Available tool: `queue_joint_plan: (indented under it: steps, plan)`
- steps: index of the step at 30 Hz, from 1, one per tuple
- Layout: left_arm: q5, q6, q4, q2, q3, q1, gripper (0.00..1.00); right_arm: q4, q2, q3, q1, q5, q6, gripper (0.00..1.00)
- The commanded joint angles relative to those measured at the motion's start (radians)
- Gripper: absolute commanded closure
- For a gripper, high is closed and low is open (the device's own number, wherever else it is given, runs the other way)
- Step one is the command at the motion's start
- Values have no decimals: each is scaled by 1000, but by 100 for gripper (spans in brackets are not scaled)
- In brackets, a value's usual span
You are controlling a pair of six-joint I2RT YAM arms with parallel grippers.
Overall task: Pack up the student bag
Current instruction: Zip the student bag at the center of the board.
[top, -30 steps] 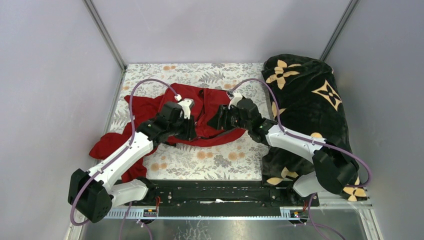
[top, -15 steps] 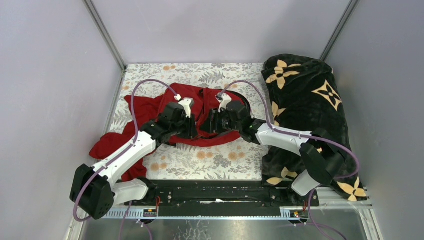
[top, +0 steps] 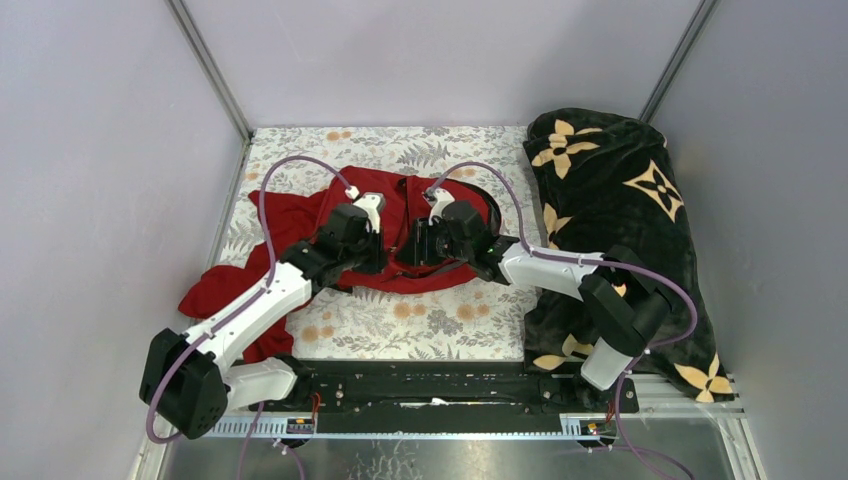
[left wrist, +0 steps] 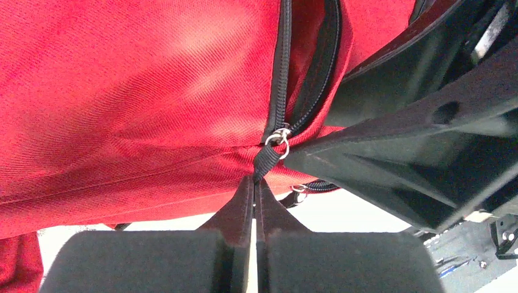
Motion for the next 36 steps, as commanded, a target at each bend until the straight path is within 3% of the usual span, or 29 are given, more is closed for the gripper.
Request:
queue_joint_plan:
  steps: [1, 3, 5, 6, 21, 36]
  plan:
    - [-64, 19, 41, -35, 56, -3, 100, 55, 13, 40, 12, 37, -11, 60]
    - [-64, 28, 43, -42, 67, -3, 100, 63, 11, 26, 12, 42, -5, 76]
    - [-93, 32, 49, -40, 81, -3, 100, 68, 10, 15, 12, 46, 3, 98]
    - [-100, 35, 55, -36, 89, -3, 100, 71, 8, 10, 12, 47, 6, 100]
    - [-132, 66, 83, 148, 284, 17, 100, 29, -1, -39, 12, 66, 7, 100]
    - [-82, -18, 190, 371, 458, 139, 100, -21, -49, -91, 13, 66, 9, 100]
